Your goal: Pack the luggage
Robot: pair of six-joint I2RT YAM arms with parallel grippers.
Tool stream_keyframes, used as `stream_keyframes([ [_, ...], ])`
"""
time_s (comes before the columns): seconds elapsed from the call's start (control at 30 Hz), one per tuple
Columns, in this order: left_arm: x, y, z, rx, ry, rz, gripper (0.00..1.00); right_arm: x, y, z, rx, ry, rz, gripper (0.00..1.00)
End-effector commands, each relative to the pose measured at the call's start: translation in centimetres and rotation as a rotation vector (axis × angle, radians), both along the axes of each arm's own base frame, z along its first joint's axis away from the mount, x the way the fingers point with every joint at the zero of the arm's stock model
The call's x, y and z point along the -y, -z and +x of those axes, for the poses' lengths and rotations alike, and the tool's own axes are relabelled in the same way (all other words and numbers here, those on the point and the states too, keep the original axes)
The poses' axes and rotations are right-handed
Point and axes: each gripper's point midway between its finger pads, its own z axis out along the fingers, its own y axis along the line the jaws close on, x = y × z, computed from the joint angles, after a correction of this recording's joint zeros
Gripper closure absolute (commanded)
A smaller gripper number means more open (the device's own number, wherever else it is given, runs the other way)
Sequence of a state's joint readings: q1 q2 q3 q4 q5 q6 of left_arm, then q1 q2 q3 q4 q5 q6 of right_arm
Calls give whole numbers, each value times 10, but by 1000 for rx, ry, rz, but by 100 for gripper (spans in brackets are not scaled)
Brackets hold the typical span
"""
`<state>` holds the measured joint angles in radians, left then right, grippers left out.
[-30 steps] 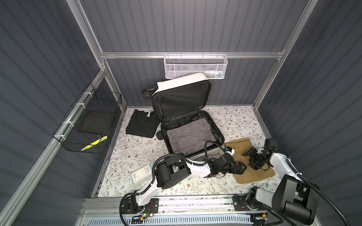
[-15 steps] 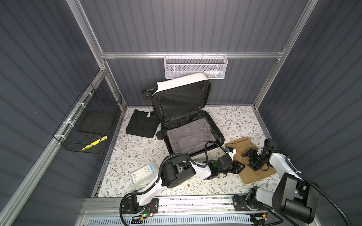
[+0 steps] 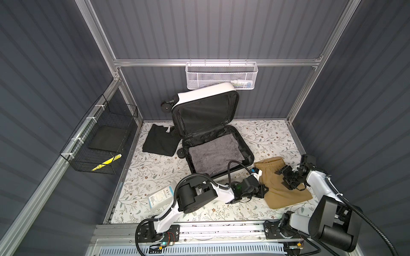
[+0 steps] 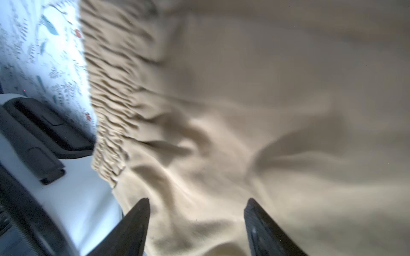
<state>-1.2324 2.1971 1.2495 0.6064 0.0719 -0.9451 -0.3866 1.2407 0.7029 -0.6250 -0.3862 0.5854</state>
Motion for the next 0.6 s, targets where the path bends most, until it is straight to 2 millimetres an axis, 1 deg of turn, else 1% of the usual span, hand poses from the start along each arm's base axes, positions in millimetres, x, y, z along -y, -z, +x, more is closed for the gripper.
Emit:
stream_keyframes([
  [0.0,-15,-17,14,54,8,59,100,3,-11,3,6,-6,-1,30],
  [0.07,-20,-19,17,67,25,93,100,4,-14,4,10,-1,-7,30],
  [0.13,-21,-21,18,64,53,123,100,5,-12,1,0,1,-8,30],
  [0.17,-22,-23,16,70,66,136,89,5,-10,-1,-5,3,-11,30],
  [0.23,-24,-24,14,65,83,155,49,5,-3,-6,-14,14,-5,30],
  [0.27,-25,-25,11,59,91,164,35,4,1,-10,-20,19,-2,30],
  [0.33,-31,-26,8,50,92,179,19,3,8,-14,-29,25,4,30],
  [0.37,-34,-26,5,46,95,186,14,3,12,-17,-37,28,8,30],
  [0.43,-41,-25,1,35,91,204,7,2,18,-22,-48,33,13,30],
  [0.47,-44,-23,-2,24,90,212,0,2,21,-23,-51,36,12,30],
  [0.57,-51,-18,-12,-13,86,224,0,2,25,-26,-57,43,17,30],
])
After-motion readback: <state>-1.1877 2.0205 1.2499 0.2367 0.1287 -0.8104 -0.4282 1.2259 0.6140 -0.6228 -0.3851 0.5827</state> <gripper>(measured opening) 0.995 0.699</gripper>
